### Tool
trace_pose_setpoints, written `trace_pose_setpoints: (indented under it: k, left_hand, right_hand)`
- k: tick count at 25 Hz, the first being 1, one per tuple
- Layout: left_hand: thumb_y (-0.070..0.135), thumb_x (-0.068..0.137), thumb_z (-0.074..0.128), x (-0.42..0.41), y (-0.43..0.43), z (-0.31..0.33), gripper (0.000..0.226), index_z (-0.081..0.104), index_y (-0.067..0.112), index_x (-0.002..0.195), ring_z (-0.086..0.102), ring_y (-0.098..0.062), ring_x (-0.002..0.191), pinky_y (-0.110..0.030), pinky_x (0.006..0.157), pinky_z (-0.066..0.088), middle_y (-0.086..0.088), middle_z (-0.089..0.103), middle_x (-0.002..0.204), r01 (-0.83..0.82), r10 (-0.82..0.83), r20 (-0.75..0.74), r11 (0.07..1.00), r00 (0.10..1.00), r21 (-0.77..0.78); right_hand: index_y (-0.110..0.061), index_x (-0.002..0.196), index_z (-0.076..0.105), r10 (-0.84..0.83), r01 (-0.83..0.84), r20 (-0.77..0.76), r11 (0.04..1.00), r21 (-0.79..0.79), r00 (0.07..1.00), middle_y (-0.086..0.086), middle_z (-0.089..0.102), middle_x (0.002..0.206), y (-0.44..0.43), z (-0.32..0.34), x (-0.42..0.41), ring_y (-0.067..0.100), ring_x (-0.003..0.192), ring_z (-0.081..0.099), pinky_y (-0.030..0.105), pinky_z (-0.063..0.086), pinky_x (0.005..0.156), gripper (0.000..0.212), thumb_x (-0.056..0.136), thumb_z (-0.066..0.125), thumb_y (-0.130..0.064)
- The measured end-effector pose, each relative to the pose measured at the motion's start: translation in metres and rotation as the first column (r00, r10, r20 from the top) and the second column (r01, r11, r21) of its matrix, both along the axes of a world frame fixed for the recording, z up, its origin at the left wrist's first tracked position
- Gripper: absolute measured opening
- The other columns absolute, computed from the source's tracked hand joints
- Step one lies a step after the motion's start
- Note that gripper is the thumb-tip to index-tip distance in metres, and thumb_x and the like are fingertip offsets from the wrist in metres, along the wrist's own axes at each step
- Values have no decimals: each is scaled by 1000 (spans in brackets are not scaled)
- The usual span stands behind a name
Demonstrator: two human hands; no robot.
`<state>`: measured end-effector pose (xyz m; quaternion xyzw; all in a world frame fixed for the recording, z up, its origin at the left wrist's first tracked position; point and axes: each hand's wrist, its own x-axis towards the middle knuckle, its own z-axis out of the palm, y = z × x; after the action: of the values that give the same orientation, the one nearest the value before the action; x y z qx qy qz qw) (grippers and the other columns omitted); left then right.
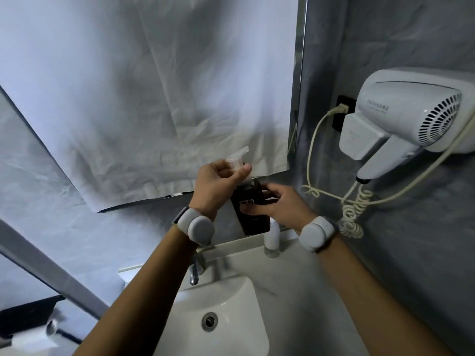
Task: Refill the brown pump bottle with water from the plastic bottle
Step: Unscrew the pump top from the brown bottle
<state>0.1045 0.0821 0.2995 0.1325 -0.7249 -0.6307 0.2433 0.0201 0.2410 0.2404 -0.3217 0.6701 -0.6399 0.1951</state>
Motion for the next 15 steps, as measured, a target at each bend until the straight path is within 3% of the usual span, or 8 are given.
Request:
trace_pose_setpoints:
  k: [4,7,9,12,15]
  left_hand:
    - [16,100,67,7,-14,9,28,69,0,123,75,-17,107,-27,97,59,-11,79,119,255,-255,-13,967,967,13]
    - [13,96,69,15,-18,12,27,71,5,121,76,-18,108,-28,96,60,-11,80,116,375,-375,-71,927,924,-11]
    - [18,87,78,15,-14,11,30,75,3,113,78,-17,99,-26,88,61,-11,82,107,301,-302,-96,953,948,-32]
    - [14,81,88,9,-7,8,25,74,-2,95,76,-18,83,-23,76,61,-13,80,92,69,-71,-99,997,993,-21]
    - [18,82,87,5,-3,7,42,65,-13,101,71,-19,82,-27,75,58,-16,74,90,-21,17,-65,998,998,-63]
  right_hand:
    - [-34,107,82,117,-116,76,993,-15,990,-3,83,108,9,8,-5,10,108,76,22,60,88,43,68,97,-26]
    - [-34,114,80,227,-229,96,973,15,969,0,81,119,18,13,-9,14,118,73,32,58,99,53,65,99,-33]
    - [-36,116,79,220,-222,72,975,21,973,-1,80,119,19,13,-7,13,118,72,34,57,102,56,63,99,-37]
    - [-37,109,80,93,-93,26,996,7,995,-7,83,109,13,11,2,5,105,76,22,59,88,49,65,99,-32]
    - [-41,101,79,22,-22,2,1000,-4,1000,-12,83,101,7,9,6,2,96,77,15,60,77,42,68,98,-23]
